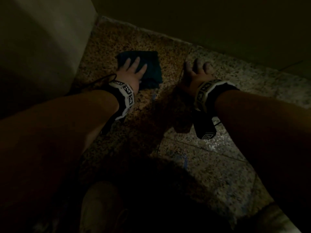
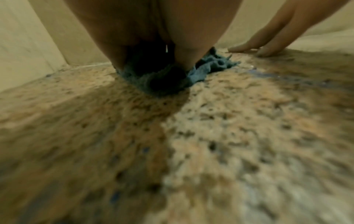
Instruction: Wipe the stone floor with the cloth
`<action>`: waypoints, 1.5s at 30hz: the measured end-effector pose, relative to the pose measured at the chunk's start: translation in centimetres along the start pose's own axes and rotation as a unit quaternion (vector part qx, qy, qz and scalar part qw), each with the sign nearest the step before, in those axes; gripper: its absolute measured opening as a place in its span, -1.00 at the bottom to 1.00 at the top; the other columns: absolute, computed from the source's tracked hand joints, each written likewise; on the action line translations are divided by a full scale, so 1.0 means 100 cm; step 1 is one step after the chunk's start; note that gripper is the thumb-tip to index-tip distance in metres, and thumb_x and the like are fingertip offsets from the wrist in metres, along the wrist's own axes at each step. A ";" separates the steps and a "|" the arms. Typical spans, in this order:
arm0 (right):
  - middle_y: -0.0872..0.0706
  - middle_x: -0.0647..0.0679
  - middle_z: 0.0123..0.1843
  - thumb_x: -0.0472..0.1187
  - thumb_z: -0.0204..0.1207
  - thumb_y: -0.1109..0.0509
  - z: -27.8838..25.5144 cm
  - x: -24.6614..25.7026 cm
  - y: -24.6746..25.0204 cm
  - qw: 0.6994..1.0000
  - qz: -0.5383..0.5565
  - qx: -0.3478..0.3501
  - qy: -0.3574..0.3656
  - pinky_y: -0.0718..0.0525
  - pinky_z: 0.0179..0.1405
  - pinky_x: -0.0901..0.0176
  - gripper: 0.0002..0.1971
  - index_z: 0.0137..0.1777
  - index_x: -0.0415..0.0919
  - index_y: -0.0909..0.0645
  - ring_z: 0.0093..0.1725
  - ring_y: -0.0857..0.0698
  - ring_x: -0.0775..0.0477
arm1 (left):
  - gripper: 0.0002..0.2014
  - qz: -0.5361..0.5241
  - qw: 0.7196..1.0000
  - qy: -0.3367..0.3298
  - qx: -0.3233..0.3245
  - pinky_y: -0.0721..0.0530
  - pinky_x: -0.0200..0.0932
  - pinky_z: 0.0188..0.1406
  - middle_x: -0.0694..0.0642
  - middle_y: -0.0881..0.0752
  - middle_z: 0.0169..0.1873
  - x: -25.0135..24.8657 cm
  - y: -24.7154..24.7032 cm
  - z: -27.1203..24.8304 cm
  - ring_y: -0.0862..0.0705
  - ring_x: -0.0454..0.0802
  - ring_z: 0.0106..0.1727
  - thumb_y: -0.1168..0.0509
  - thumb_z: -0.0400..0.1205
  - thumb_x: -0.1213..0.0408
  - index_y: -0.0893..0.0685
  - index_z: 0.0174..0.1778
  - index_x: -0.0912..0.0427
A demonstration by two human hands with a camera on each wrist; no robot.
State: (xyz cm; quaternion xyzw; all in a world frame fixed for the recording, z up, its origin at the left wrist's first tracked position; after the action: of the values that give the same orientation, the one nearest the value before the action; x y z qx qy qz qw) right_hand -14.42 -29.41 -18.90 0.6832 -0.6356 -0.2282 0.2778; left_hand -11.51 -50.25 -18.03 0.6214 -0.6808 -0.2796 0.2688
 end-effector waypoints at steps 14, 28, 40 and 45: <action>0.38 -0.02 0.69 0.18 0.66 -0.12 -0.036 -0.069 -0.023 0.999 0.015 -0.014 -0.050 0.09 0.63 -0.18 -0.24 0.68 0.10 0.27 0.67 0.29 -0.23 | -0.43 0.099 0.993 -0.065 0.023 -0.06 0.02 0.62 0.04 0.44 0.61 -0.027 -0.048 -0.044 0.33 0.14 0.65 0.16 0.81 0.16 0.37 0.63 -0.09; 0.45 0.03 0.66 0.18 0.69 -0.07 -0.036 -0.074 -0.025 0.999 0.034 -0.004 -0.021 0.11 0.63 -0.18 -0.27 0.65 0.17 0.34 0.66 0.34 -0.19 | -0.41 -0.002 0.999 -0.044 0.006 0.00 0.06 0.60 0.03 0.36 0.64 -0.068 -0.001 0.005 0.28 0.17 0.66 0.06 0.80 0.16 0.25 0.66 -0.09; 0.28 0.02 0.71 0.15 0.70 -0.07 -0.035 -0.072 -0.012 0.999 0.047 -0.011 -0.018 -0.04 0.61 -0.23 -0.34 0.69 0.12 0.16 0.68 0.24 -0.22 | -0.39 0.114 0.989 -0.080 0.041 -0.19 0.09 0.59 0.06 0.42 0.61 -0.074 -0.045 -0.042 0.31 0.17 0.65 0.08 0.81 0.14 0.35 0.64 -0.05; 0.30 0.04 0.71 0.15 0.68 -0.14 -0.038 -0.090 -0.027 0.997 0.036 -0.021 -0.064 -0.04 0.62 -0.29 -0.26 0.68 0.13 0.24 0.67 0.25 -0.24 | -0.42 0.171 0.978 -0.118 0.012 0.01 0.06 0.62 0.12 0.43 0.61 -0.073 -0.042 -0.050 0.35 0.20 0.64 0.13 0.80 0.06 0.29 0.66 0.02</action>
State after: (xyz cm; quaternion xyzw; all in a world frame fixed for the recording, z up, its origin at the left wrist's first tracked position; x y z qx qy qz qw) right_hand -10.70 -20.04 -18.28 0.6378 -0.6712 -0.2748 0.2592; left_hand -4.45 -43.46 -17.67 0.4616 -0.8070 -0.2932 0.2230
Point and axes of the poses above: each hand's wrist, its own z-axis towards the middle knuckle, its own y-axis out of the back of the hand, x = y × z, the point moved 6 cm from there along z, towards the middle knuckle
